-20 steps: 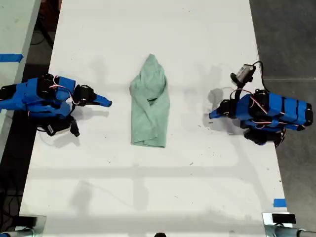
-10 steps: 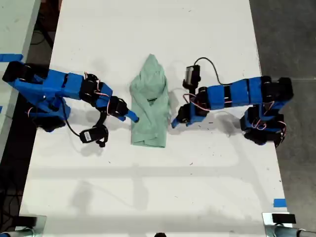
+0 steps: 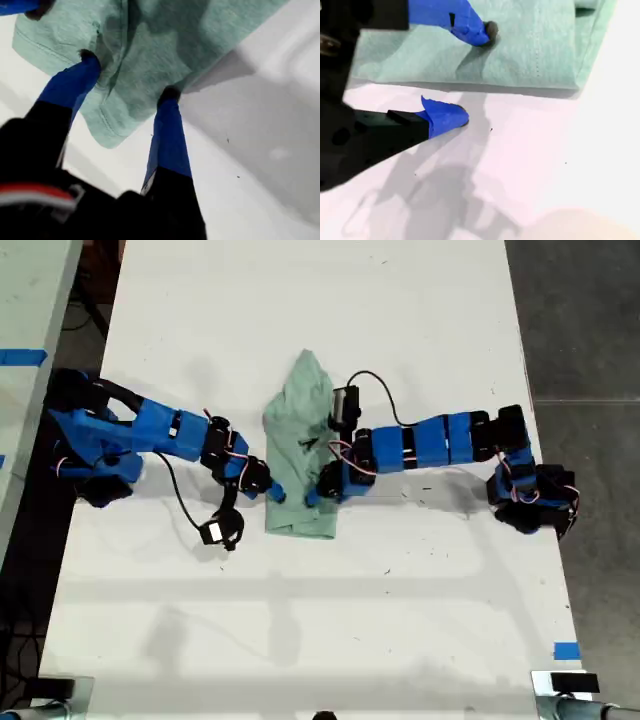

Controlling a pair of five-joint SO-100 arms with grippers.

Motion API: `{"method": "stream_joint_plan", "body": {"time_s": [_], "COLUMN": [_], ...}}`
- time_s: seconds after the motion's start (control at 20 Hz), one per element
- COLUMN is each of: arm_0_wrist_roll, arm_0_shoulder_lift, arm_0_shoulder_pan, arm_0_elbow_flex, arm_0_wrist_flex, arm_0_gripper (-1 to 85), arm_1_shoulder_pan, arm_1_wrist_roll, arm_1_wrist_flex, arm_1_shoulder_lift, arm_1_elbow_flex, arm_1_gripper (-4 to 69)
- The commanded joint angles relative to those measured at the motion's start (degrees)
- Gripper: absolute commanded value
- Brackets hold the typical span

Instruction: Fold t shirt

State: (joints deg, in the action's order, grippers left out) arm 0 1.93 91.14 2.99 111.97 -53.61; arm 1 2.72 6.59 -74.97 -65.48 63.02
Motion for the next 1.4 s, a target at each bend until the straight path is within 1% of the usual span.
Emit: {"method": "stream_joint_plan", "body": {"time_s": [0.0,0.05,0.1,0.15,0.3,0.5,0.55,0.6,0.65,0.7,0.85,0.95,1.0,1.05,1.1,1.15,1.25,1.35], "arm_0_wrist_roll": [-1.6,-1.3,-0.3,0.4,0.3,0.2,-0.3,-1.3,-2.5,-3.7,-4.1,-3.4,-2.6,-2.5,-2.8,-3.1,-3.6,-3.3], "arm_0_shoulder_lift": [-2.5,-4.0,-5.2,-5.8,-5.5,-4.0,-4.0,-4.0,-3.8,-3.4,-6.1,-13.9,-19.0,-24.4,-29.4,-32.1,-30.2,-23.2], "arm_0_shoulder_pan": [-0.5,-0.5,-0.5,-0.5,-0.6,-1.8,-1.8,-2.4,-3.0,-3.4,-3.8,-3.9,-4.0,-4.0,-4.0,-4.0,-4.0,-4.1], "arm_0_elbow_flex": [-5.4,-6.7,-8.0,-9.1,-11.3,-16.1,-16.8,-17.5,-17.9,-18.0,-19.2,-24.6,-28.8,-34.2,-40.1,-44.8,-45.9,-45.8], "arm_0_wrist_flex": [1.2,1.0,0.6,-0.1,-2.5,-3.5,-4.0,-5.4,-6.9,-7.6,-7.0,-7.3,-8.0,-10.0,-13.4,-16.5,-18.9,-21.4], "arm_0_gripper": [17.9,17.4,14.5,-0.1,-0.2,-0.2,2.2,9.4,18.8,22.2,24.2,25.0,23.3,18.3,1.5,-0.1,-0.1,-0.1], "arm_1_shoulder_pan": [-1.1,-1.1,-0.9,-0.9,-0.9,-1.4,-1.6,-1.8,-1.8,-1.8,-1.8,-1.8,-1.9,-2.1,-2.3,-2.5,-3.1,-3.5], "arm_1_wrist_roll": [-1.4,-1.6,-1.2,-1.3,-0.6,0.0,0.0,-0.1,-0.2,-0.2,-0.2,-0.2,-0.2,-0.2,-0.2,-0.3,-0.6,-1.1], "arm_1_wrist_flex": [2.2,2.8,3.1,3.1,1.6,-0.1,-0.3,-0.4,-0.6,-0.8,-0.7,-0.7,-0.4,-0.3,-0.1,-0.1,-0.4,-1.1], "arm_1_shoulder_lift": [1.5,2.4,2.9,2.9,2.7,1.8,1.7,1.7,1.8,1.8,1.8,1.7,1.7,1.7,1.7,1.7,1.1,-1.4], "arm_1_elbow_flex": [-3.8,-3.8,-3.8,-3.8,-4.7,-7.4,-7.6,-7.6,-7.6,-7.6,-7.6,-8.1,-8.2,-8.3,-8.3,-8.3,-8.3,-8.3], "arm_1_gripper": [16.5,9.9,2.2,2.2,2.1,2.1,2.1,2.1,2.1,2.1,2.1,2.1,2.1,2.1,2.1,2.1,2.1,2.1]}}
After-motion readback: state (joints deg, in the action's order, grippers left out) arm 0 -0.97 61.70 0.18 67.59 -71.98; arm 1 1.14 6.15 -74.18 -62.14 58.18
